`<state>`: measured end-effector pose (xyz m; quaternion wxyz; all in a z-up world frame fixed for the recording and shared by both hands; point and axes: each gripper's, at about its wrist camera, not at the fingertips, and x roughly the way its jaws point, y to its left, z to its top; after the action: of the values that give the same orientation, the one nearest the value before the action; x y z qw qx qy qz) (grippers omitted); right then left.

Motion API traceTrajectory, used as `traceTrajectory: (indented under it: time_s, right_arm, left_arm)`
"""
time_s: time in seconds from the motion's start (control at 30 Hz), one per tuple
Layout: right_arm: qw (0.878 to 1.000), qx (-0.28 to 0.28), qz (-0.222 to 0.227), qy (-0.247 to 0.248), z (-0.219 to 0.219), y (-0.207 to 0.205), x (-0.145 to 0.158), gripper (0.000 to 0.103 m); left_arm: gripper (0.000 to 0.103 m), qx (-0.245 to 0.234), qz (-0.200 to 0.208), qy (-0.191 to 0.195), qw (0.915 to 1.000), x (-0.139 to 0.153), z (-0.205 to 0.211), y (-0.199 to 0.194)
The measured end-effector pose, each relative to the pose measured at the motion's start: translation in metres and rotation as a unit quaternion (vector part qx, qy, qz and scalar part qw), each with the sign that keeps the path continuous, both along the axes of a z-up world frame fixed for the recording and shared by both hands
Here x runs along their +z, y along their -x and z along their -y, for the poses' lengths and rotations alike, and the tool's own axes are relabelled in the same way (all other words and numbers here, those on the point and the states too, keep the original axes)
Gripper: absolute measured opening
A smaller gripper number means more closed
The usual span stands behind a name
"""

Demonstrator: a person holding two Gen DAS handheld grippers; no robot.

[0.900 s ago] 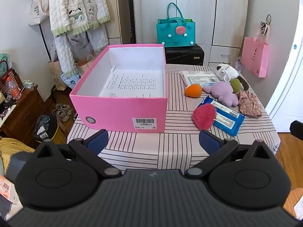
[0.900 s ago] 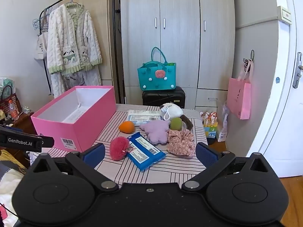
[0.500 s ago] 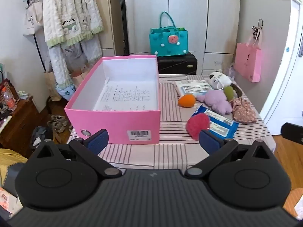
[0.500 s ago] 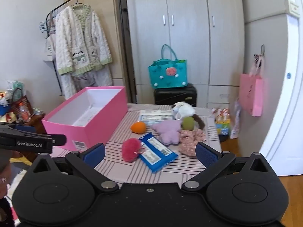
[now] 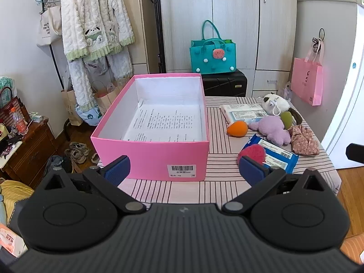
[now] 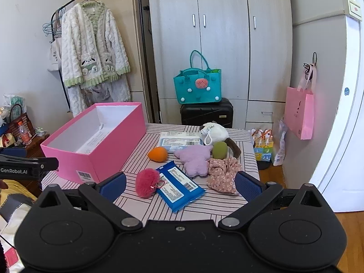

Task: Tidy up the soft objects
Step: 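Move both tools toward the pom-pom and scrunchie on the table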

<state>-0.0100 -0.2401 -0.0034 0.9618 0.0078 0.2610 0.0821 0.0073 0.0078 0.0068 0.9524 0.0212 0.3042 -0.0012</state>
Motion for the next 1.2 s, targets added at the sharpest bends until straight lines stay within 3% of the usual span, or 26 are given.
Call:
traceTrajectory:
  time_s: [0.33,1.2]
  right_arm:
    - [1.000,0.009,0.007,0.009,-0.005,-0.003,0.002,0.103]
    - [1.000,0.001,-0.005,0.011,-0.003,-0.009,-0.013,0.103]
  left_arm:
    - [0.103,-0.019,-0.007,-0.003,0.9998,0.000,-0.004,-0.003]
    - [0.103,-0.014,-0.020,-0.002,0.9997,-0.006,-0.005,0.000]
